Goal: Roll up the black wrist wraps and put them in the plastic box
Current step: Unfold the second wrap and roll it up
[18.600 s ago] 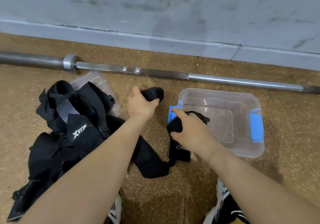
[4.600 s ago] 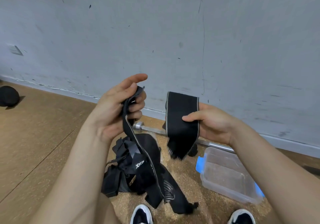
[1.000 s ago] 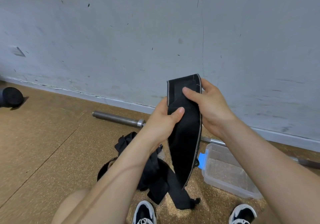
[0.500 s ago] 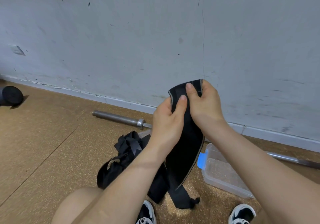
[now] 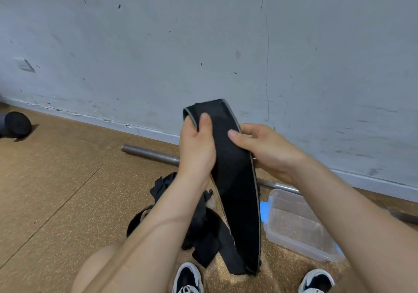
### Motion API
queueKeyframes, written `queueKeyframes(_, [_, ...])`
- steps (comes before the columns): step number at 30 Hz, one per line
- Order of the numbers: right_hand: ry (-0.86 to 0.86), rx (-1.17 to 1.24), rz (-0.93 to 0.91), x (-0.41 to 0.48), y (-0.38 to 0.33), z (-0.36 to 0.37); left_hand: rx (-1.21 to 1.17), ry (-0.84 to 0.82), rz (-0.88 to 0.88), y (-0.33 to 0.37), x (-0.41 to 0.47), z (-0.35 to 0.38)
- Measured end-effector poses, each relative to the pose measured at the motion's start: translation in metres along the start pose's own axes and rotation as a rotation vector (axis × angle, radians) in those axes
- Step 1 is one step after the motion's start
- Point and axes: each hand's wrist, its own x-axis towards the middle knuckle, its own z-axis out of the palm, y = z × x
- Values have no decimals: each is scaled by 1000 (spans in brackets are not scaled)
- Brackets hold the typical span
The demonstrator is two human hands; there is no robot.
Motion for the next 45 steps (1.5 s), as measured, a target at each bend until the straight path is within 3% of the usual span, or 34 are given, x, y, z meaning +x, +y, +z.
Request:
queueKeyframes(3, [202, -106, -151, 6, 8, 9, -190, -101, -162, 5, 1, -4])
queueKeyframes(8, [415, -409, -250, 8, 5, 10, -64, -186, -101, 4, -1, -3])
queueKeyframes(10, [371, -553, -251, 5, 2, 9, -25, -115, -51, 6, 0, -5])
queueKeyframes(13, [25, -626, -66, -1, -5, 2, 17, -14, 29, 8, 5, -10])
queueKeyframes(14, [-96, -574, -3, -3, -6, 3, 28, -3, 36, 9, 6, -12])
queueKeyframes(16, [-169, -401, 52, -7, -3, 11, 55, -21, 16, 9, 5, -10])
queueKeyframes(19, [-42, -303, 39, -6, 10, 31, 27, -84, -56, 13, -1, -3])
queueKeyframes(22, [51, -190, 127, -5, 10, 31, -35, -248, -98, 19, 2, -7])
queueKeyframes(23, [49, -139, 179, -6, 7, 25, 68, -295, -54, 22, 4, -12])
queueKeyframes(25, [-71, -43, 282, -10, 3, 13, 501, -321, 122, 23, 14, -25])
queueKeyframes(27, [-203, -1, 314, -13, -1, 6, 909, -248, 219, 22, 23, -37])
queueKeyframes(28, [-245, 15, 298, -14, -1, 4, 979, -198, 233, 20, 27, -41])
queueKeyframes(30, [-251, 89, 247, -11, 0, 2, 915, -86, 260, 17, 30, -43])
queueKeyframes(32, [-142, 202, 188, -7, 2, 0, 746, -24, 222, 18, 27, -40])
queueKeyframes(34, [9, 315, 128, -2, 2, -2, 645, -93, 80, 20, 21, -37])
queueKeyframes(38, [191, 482, 36, 2, -3, 0, 593, -380, -130, 16, 9, -32])
queueKeyframes(45, [184, 444, 19, -1, -10, 12, 396, -323, -33, 2, 6, -19])
